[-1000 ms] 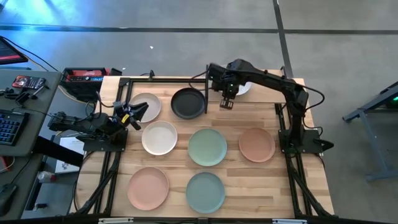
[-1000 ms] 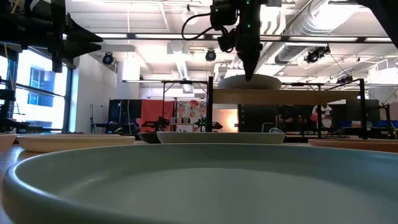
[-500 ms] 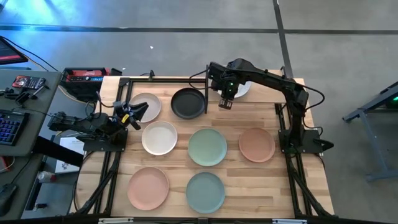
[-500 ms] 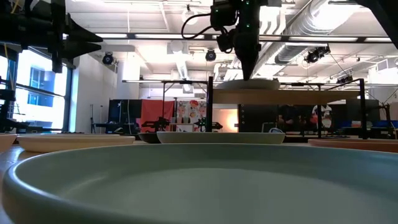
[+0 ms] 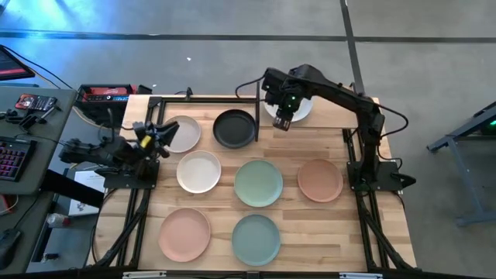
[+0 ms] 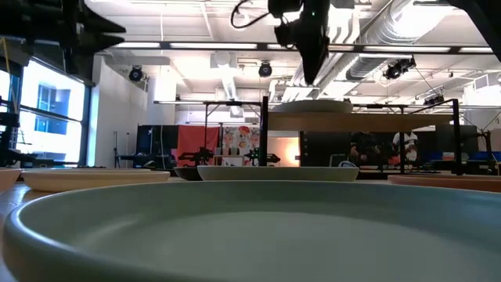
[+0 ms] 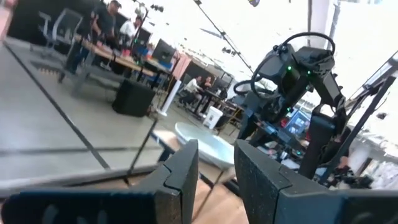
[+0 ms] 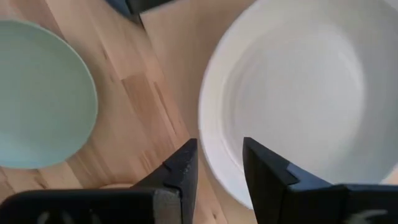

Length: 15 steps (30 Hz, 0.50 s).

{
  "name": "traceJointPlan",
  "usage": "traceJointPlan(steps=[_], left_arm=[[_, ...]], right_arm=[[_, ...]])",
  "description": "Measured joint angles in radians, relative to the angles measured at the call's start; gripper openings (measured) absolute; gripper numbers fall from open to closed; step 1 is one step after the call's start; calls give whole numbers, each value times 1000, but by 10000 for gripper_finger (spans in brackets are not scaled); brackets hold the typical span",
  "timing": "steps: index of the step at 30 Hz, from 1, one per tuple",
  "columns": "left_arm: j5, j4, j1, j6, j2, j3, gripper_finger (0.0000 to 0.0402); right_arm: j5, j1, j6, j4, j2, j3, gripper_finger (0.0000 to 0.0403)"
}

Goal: Place and stack plates onto a shelf
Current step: Stack the green plate on top of the white plate on the shelf

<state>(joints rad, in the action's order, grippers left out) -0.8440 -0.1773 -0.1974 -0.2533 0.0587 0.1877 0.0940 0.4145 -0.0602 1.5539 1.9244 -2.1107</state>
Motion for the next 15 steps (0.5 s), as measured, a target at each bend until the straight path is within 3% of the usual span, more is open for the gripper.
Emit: traceJointPlan(steps=[7, 12, 15], left_arm=[[9, 0, 0, 175, 130, 159, 92], [65, 2, 0, 307, 302, 289, 92], [84, 26, 0, 408, 413, 368, 92]], right_arm=[[-10, -8, 61, 17, 0, -136, 101], [-145, -10, 105, 17, 0, -241, 101], [-183, -12, 172, -25, -22, -229, 101]])
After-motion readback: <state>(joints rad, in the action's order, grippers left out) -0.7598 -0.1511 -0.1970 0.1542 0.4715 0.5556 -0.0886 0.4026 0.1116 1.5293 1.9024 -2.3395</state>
